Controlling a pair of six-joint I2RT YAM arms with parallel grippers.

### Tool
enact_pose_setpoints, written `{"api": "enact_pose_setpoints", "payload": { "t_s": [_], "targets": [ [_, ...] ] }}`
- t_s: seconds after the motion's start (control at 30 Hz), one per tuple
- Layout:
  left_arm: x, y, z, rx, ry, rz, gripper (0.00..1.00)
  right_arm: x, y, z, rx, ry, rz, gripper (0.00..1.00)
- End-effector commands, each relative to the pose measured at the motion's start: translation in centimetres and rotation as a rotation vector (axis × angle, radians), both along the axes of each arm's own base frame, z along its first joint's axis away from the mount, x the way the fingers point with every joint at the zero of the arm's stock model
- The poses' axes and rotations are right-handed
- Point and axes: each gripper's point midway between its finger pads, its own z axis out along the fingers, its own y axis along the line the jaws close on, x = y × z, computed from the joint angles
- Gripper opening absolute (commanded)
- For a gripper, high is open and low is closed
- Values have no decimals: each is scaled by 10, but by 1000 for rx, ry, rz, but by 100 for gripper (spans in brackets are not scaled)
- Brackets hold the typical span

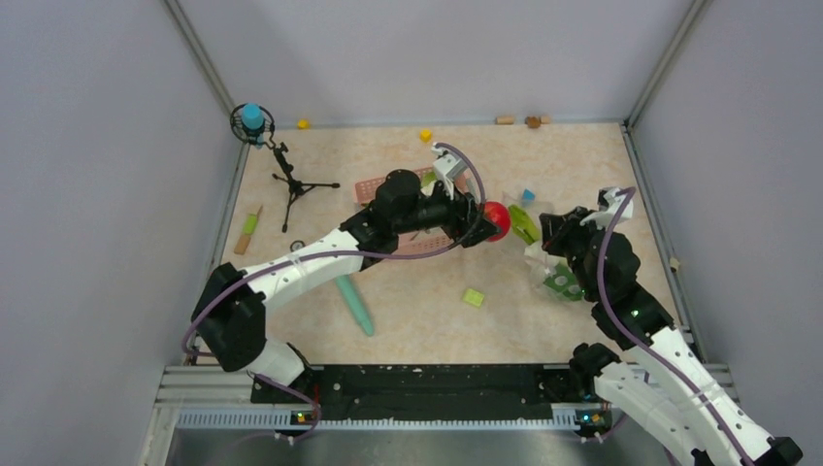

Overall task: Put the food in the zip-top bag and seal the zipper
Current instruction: Place the fake vegetable in the zipper food storage bag.

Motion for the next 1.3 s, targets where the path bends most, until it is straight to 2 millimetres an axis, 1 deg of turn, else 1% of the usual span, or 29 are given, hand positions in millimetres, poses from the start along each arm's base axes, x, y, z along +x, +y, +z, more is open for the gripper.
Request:
{"api": "enact_pose_setpoints", "payload": {
  "t_s": [0.0,0.13,0.3,0.37,0.43,0.47,0.57,0.7,0.73,0.87,1.07,1.17,1.27],
  "targets": [
    [1,-27,32,-105,-72,-52,21,0,12,25,38,-90,73,0],
    [4,-43,26,-97,-68,-60,22,-1,13,25,43,-94,76,0],
    [3,-57,13,-72,-63,-66,24,-1,13,24,47,-93,78,0],
    [3,-61,10,-56,-72,-64,26,-1,13,25,49,-95,79,0],
    [1,-64,5,-34,-76,-67,31,-2,13,26,55,-99,79,0],
    [-1,-65,3,-25,-77,-71,37,-2,13,26,55,-100,79,0],
    [-6,-67,-1,-3,-85,-80,70,-3,11,27,56,-104,70,0],
    [-11,-65,2,7,-93,-84,95,-3,11,27,55,-103,72,0],
    [-12,-65,2,8,-95,-89,97,-3,11,27,55,-104,73,0],
    [-19,-62,4,15,-101,-110,97,-3,9,24,48,-94,60,0],
    [-23,-54,8,11,-107,-97,97,-3,7,24,45,-92,50,0],
    [-26,-45,14,4,-121,-79,97,-3,5,25,46,-92,44,0],
    [-26,-32,22,-2,-158,-37,97,-3,2,24,44,-88,24,0]
  ]
}}
